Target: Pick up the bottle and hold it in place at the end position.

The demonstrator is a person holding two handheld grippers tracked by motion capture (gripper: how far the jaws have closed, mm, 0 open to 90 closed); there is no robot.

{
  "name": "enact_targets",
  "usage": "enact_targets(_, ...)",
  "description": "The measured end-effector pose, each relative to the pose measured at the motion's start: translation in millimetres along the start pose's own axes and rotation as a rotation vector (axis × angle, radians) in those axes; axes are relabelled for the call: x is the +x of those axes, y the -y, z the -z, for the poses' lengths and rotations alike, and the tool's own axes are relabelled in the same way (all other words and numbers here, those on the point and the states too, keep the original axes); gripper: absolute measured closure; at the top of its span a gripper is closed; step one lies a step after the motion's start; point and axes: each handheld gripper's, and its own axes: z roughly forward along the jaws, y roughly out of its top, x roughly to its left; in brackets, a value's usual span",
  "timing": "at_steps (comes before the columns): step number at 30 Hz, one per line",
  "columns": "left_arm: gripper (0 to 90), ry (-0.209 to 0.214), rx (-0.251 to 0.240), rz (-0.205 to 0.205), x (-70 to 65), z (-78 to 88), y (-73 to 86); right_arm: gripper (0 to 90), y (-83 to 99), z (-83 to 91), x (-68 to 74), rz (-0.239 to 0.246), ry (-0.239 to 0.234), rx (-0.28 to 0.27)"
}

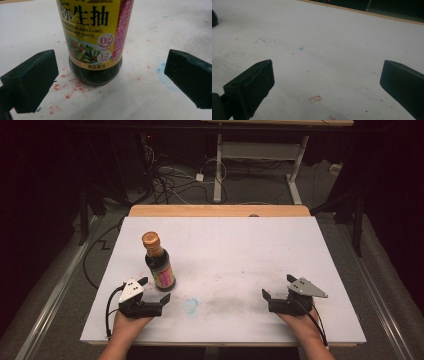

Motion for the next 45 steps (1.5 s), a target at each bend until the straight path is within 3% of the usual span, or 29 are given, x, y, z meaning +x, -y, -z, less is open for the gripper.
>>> enact_targets(8,0.0,-0.001,0.014,-0.007,-0.4,-1.0,0.6,0.5,1.3,2.7,1.5,0.016,0.006,-0.029)
enact_targets(19,0.0,0.001,0.002,-0.009,-0.7,0.0,0.6,0.5,1.1,2.0,1.3,0.015,0.000,-0.023)
enact_targets(27,0.0,0.000,0.021,0.009,0.2,-1.8,-1.8,0.5,0.9,1.7,1.3,0.016,-0.002,-0.021)
enact_targets(39,0.0,0.012,-0.007,0.054,0.4,0.2,-21.8,0.5,0.9,1.5,1.2,0.015,-0.006,-0.019)
enact_targets(45,0.0,0.006,-0.009,0.056,0.9,-3.0,-26.5,0.5,0.9,1.4,1.1,0.018,-0.006,-0.019)
